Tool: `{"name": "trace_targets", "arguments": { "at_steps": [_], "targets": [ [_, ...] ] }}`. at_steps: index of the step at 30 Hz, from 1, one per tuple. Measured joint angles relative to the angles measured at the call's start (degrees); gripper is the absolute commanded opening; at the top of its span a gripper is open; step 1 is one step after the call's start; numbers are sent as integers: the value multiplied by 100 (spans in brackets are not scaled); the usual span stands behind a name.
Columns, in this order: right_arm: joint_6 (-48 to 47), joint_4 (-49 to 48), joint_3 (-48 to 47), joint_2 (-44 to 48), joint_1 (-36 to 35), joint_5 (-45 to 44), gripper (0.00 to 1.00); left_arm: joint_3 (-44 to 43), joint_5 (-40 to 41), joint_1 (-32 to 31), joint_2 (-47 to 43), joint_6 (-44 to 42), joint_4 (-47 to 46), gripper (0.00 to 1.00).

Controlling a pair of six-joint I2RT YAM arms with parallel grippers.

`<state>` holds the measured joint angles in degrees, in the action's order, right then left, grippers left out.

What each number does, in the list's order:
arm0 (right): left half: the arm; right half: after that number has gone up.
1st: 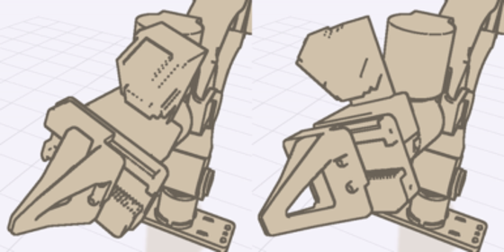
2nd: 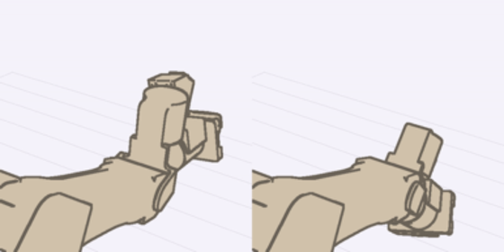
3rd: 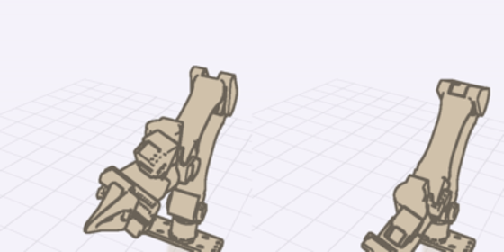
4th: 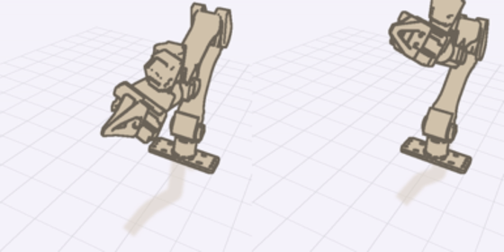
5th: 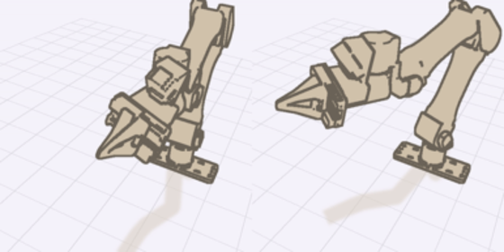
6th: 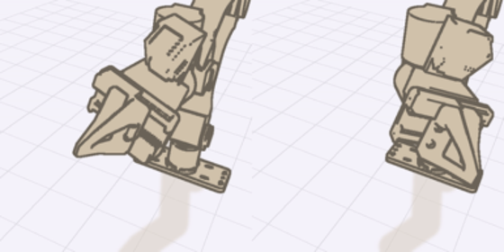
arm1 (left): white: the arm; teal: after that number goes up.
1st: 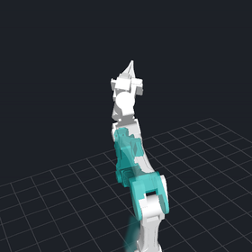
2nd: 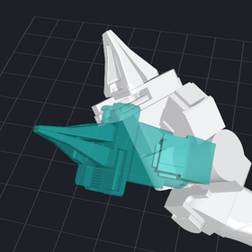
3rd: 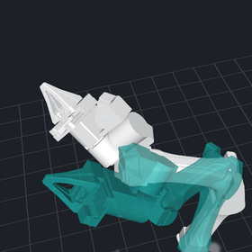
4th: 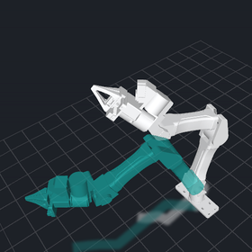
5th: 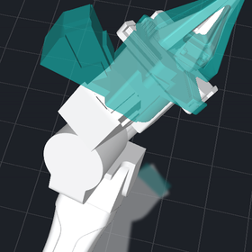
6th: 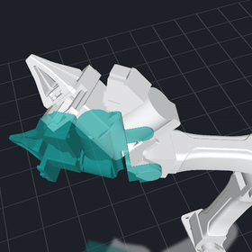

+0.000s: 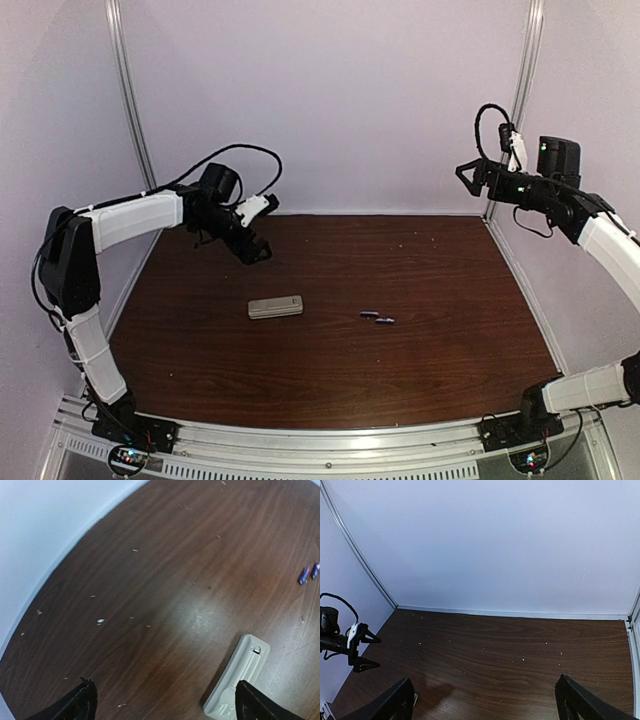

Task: Load the batteries into the remote control
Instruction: Adjust the remote control at the center of the board.

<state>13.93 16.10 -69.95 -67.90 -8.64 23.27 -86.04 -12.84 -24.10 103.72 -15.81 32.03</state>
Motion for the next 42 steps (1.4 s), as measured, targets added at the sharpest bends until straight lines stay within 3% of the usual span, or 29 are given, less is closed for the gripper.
{"name": "trace_targets", "arguments": {
  "at_steps": [6, 18, 30, 42],
  "targets": [
    [-2, -2, 203, 129, 0, -17, 99, 125, 367, -839, 531, -476, 236, 98],
    [133, -50, 721, 616, 0, -20, 100, 896, 925, -1228, 535, -1005, 227, 98],
    [262, -52, 892, 767, 0, -13, 100, 1047, 1032, -1235, 850, -1517, 127, 97],
    [302, -87, 938, 852, -7, 7, 99, 870, 741, -741, 1130, -1591, 85, 84]
  ]
}}
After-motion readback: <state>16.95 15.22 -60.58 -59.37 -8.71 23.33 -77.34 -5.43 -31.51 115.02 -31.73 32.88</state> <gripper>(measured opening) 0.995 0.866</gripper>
